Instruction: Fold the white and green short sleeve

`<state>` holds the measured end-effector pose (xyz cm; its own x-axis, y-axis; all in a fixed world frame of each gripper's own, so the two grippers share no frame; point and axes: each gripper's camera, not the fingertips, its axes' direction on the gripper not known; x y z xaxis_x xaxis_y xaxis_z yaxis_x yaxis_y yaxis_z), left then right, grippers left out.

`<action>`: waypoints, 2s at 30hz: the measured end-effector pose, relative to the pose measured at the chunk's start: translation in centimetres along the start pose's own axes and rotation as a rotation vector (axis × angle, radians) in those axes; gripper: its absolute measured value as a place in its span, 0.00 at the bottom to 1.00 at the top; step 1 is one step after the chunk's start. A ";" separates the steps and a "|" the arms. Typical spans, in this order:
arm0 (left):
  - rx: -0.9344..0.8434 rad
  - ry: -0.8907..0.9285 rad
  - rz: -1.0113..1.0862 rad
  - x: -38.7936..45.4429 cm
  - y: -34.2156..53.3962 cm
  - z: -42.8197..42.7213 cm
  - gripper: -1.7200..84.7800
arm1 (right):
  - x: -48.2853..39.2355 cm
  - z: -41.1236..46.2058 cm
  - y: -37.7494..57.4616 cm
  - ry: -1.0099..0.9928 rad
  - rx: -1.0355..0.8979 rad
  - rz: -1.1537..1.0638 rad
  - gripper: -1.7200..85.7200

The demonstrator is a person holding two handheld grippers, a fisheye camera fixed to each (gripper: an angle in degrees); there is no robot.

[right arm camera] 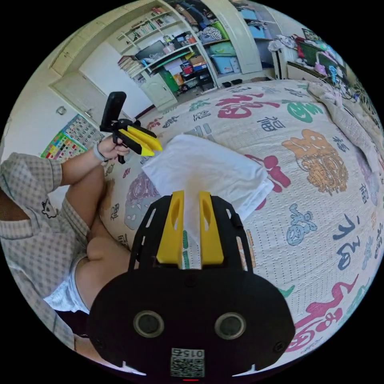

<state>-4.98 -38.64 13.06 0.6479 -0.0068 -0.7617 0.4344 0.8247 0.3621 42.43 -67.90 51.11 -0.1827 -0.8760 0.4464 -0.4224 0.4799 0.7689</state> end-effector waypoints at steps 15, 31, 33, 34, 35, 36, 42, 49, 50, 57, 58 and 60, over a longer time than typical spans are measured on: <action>0.188 0.221 -0.397 -9.1 9.0 -8.9 0.17 | 11.0 1.9 8.5 -0.400 0.254 0.404 0.16; 0.112 0.384 -0.314 -6.5 5.6 -14.4 0.09 | 5.9 7.1 -4.3 -0.507 0.065 0.260 0.08; 0.149 0.344 -0.297 -5.2 6.7 -19.9 0.09 | 2.8 6.5 -7.5 -0.525 0.067 0.188 0.08; 0.222 0.341 -0.320 -4.8 8.3 -24.1 0.09 | 0.5 6.5 -10.3 -0.540 0.071 0.149 0.08; 0.262 0.338 -0.330 -4.6 9.4 -26.3 0.09 | -0.7 6.6 -11.8 -0.553 0.076 0.124 0.08; 0.327 0.315 -0.355 -4.2 12.1 -30.7 0.09 | -3.4 6.9 -15.2 -0.597 0.097 0.058 0.08; 0.588 0.073 -0.559 -1.9 31.1 -51.0 0.09 | -20.7 15.0 -34.7 -0.858 -0.028 -0.234 0.07; 0.736 -0.045 -0.874 -3.0 49.3 -57.6 0.09 | -37.1 30.2 -48.4 -0.851 -0.318 -0.278 0.07; 0.737 -0.036 -0.897 -3.4 50.2 -57.1 0.09 | -37.5 31.1 -48.7 -0.835 -0.338 -0.270 0.07; 0.973 0.048 -0.869 0.8 55.8 -54.4 0.07 | -32.4 28.8 -48.4 -0.949 -0.269 -0.033 0.03; 0.974 -0.015 -0.883 3.2 56.4 -54.8 0.05 | -31.3 26.4 -47.6 -0.912 -0.224 -0.015 0.02; 0.953 -0.154 -0.892 7.9 56.5 -55.8 0.03 | -30.1 21.9 -45.6 -0.832 -0.164 -0.028 0.02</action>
<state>-10.21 39.45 -2.47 -0.0528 -0.4544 -0.8892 0.9748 -0.2167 0.0528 47.73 -64.43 -7.42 -0.7948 -0.6068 -0.0066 -0.3144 0.4024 0.8598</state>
